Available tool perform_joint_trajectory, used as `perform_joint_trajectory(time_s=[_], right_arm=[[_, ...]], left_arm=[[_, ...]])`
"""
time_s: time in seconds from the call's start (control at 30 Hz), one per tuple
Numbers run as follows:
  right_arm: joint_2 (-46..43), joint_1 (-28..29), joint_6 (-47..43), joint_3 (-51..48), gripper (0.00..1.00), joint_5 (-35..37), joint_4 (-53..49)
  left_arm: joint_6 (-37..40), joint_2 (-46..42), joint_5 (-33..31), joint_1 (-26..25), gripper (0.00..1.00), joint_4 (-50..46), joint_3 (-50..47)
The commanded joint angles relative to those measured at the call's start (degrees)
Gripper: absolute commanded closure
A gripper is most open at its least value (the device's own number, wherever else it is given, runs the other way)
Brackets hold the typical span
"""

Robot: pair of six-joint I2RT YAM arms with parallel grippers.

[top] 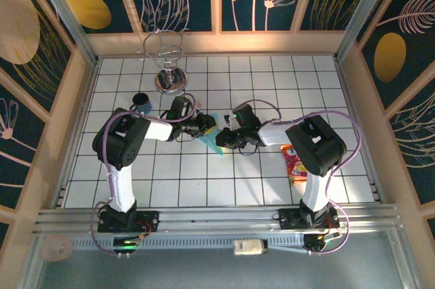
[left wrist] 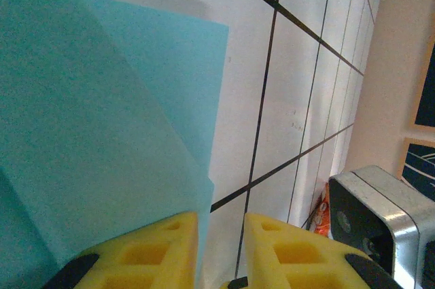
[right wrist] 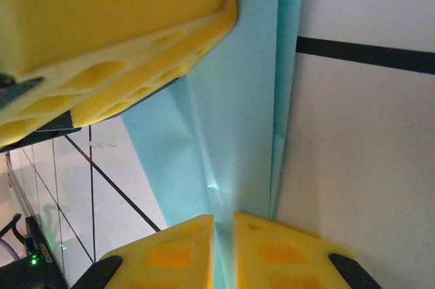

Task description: Fold a paper plane with a square sheet of paper (pick it up from the middle)

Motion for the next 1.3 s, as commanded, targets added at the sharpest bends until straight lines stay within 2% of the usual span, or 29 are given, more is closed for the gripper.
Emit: perform_joint_trajectory(time_s=[0.0,0.23,0.5,0.8,1.03,1.27], right_arm=[[2.4,0.0,-4.1,2.0,0.84,1.3,-5.4],[5.3,-0.1,-15.3,7.5,0.85,5.3,-17.0],[5.3,-0.5,-21.9,10.6,0.86,6.5,-21.5],[5.7,-1.1,-23.7,11.0,0.86,5.0,-21.8],[6.2,-1.2,-23.2,11.1,0.86,4.8,-21.7],[6.4,-1.5,-22.5,10.6,0.87,4.7,-21.2]], left_arm=[[2.8,-1.5,0.3,-0.2,0.76,-3.0,2.6],[8.6,-5.4,-2.8,1.1,0.75,-9.3,5.1],[10.2,-10.9,-3.4,2.7,0.77,-9.0,0.1],[6.5,-13.2,-0.4,2.3,0.82,-2.6,-7.3],[3.7,-9.6,2.1,0.2,0.82,1.8,-5.7],[3.3,-6.8,1.3,-0.8,0.82,0.3,-3.9]])
